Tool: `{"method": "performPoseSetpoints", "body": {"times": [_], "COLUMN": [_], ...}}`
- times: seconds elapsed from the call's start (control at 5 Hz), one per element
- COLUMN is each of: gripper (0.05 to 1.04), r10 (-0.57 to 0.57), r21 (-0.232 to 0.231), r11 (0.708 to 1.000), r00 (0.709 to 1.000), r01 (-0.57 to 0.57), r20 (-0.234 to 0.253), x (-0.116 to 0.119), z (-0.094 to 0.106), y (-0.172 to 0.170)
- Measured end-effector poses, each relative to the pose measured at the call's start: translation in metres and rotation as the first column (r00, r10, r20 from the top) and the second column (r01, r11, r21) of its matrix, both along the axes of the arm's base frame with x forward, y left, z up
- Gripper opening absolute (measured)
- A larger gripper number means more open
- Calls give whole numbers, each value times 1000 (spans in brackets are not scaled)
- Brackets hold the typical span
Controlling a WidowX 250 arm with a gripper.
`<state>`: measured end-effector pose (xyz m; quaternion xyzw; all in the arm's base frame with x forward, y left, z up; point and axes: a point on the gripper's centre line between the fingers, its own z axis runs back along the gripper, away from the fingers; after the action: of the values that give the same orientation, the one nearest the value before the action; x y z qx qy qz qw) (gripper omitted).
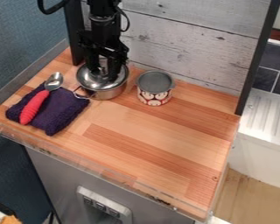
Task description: Moved the pot's lid to the bottom right side of the table
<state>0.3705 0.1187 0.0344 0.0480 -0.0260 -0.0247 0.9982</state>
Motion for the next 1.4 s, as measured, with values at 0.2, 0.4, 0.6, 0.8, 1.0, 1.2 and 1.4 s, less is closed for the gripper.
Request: {"method": "performPoseSetpoints", "body": {"times": [0.2,0.4,0.6,0.8,1.0,1.2,1.4], "gripper": [399,285,285,284,284,284,285], "r10": [4,-6,17,-8,-90,-214,-324], "r21": [-1,-1,5,28,-3,-36,-55], "r11": [1000,1000,1000,1000,996,975,944], "r00": [1000,1000,1000,998,990,974,945], "r01": [-4,6,-16,6,91,217,326], "r20": [2,1,-17,58,111,79,51], "x": [0,0,-6,-13,-27,-45,-59], "z": [1,1,3,46,72,59,46], "y": [1,1,1,-22,-66,-111,-160]}}
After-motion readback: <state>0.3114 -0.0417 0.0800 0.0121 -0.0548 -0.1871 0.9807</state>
